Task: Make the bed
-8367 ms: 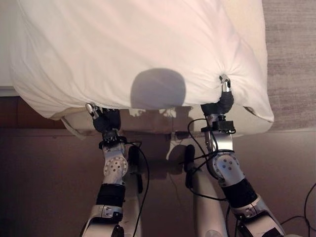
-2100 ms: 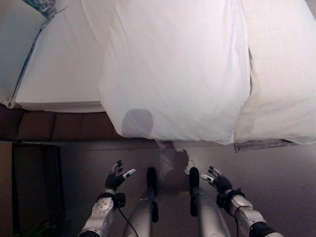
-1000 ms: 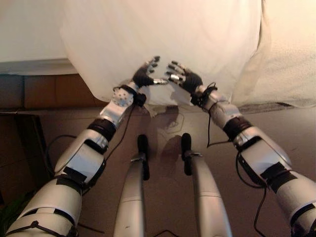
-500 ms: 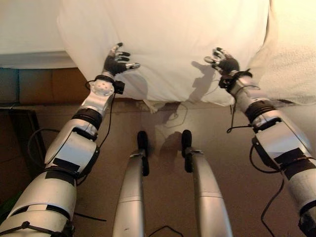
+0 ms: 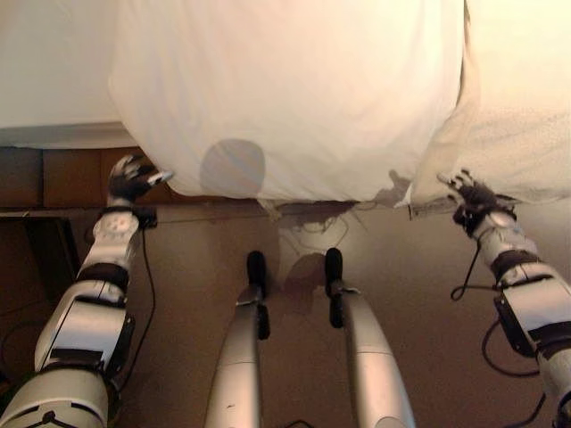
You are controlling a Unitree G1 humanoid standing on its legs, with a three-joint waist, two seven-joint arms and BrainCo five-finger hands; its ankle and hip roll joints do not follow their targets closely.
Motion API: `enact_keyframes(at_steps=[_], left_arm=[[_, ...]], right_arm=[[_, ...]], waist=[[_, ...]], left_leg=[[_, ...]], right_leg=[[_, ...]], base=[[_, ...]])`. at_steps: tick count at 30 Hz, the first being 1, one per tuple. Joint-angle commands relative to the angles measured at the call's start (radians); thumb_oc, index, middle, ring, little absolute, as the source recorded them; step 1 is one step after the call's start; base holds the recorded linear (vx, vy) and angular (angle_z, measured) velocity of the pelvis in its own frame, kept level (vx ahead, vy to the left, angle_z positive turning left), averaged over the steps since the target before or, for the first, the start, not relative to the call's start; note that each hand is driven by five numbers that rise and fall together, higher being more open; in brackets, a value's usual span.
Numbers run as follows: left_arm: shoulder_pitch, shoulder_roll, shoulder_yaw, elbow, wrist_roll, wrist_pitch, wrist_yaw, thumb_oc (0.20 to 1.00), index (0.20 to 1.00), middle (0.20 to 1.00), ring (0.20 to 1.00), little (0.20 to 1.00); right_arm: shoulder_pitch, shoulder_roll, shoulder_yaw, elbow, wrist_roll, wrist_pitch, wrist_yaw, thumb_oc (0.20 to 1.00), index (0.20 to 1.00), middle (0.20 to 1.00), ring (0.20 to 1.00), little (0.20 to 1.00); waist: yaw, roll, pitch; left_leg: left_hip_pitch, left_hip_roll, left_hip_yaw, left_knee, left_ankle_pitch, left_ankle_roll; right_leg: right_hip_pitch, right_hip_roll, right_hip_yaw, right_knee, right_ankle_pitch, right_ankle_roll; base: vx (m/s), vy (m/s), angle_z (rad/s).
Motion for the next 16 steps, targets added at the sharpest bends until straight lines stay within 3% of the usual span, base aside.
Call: enact_keyframes(at_steps=[1, 4, 5, 6, 9, 16], left_arm=[[0.121, -0.064, 0.03, 0.038, 0.036, -0.009, 0.002, 1.0, 1.0, 1.0, 1.0, 1.0], [0.193, -0.11, 0.024, 0.039, 0.056, -0.008, -0.032, 1.0, 1.0, 1.0, 1.0, 1.0], [0.261, -0.176, 0.016, 0.042, 0.065, -0.01, -0.075, 1.0, 1.0, 1.0, 1.0, 1.0], [0.265, -0.176, 0.014, 0.04, 0.065, -0.01, -0.074, 1.0, 1.0, 1.0, 1.0, 1.0], [0.36, -0.296, -0.015, 0.045, 0.08, 0.005, -0.136, 1.0, 1.0, 1.0, 1.0, 1.0], [0.457, -0.415, -0.051, 0.08, 0.103, 0.032, -0.183, 1.0, 1.0, 1.0, 1.0, 1.0]], right_arm=[[0.151, 0.01, -0.083, 0.026, -0.016, -0.028, -0.004, 1.0, 1.0, 1.0, 1.0, 1.0], [0.232, 0.041, -0.117, 0.026, -0.027, -0.03, 0.0, 1.0, 1.0, 1.0, 1.0, 1.0], [0.328, 0.089, -0.151, 0.036, -0.038, -0.035, 0.017, 1.0, 1.0, 1.0, 1.0, 1.0], [0.334, 0.089, -0.152, 0.034, -0.039, -0.035, 0.017, 1.0, 1.0, 1.0, 1.0, 1.0], [0.467, 0.158, -0.195, 0.059, -0.083, -0.044, 0.038, 1.0, 1.0, 1.0, 1.0, 1.0], [0.628, 0.278, -0.178, 0.063, -0.148, -0.028, 0.08, 1.0, 1.0, 1.0, 1.0, 1.0]], waist=[[0.016, 0.025, -0.045], [0.014, 0.024, -0.068], [0.013, 0.026, -0.093], [0.014, 0.027, -0.092], [0.011, 0.034, -0.15], [-0.005, 0.021, -0.252]], left_leg=[[0.104, 0.019, -0.001, -0.073, 0.001, -0.062], [0.166, 0.02, -0.006, -0.14, 0.023, -0.057], [0.238, 0.022, -0.006, -0.211, 0.047, -0.057], [0.248, 0.023, -0.006, -0.22, 0.05, -0.057], [0.364, 0.029, 0.001, -0.324, 0.08, -0.06], [0.474, 0.06, 0.003, -0.382, 0.086, -0.069]], right_leg=[[0.146, -0.055, 0.032, -0.179, 0.07, 0.115], [0.2, -0.054, 0.027, -0.223, 0.084, 0.117], [0.267, -0.052, 0.023, -0.279, 0.101, 0.12], [0.276, -0.052, 0.022, -0.286, 0.104, 0.12], [0.393, -0.059, 0.013, -0.392, 0.141, 0.124], [0.516, -0.052, 0.014, -0.497, 0.174, 0.13]], base=[[0.06, -0.043, 0.01], [0.08, -0.027, 0.06], [0.1, -0.027, 0.07], [0.14, -0.017, -0.01], [0.1, -0.002, -0.02], [0.07, -0.01, -0.02]])
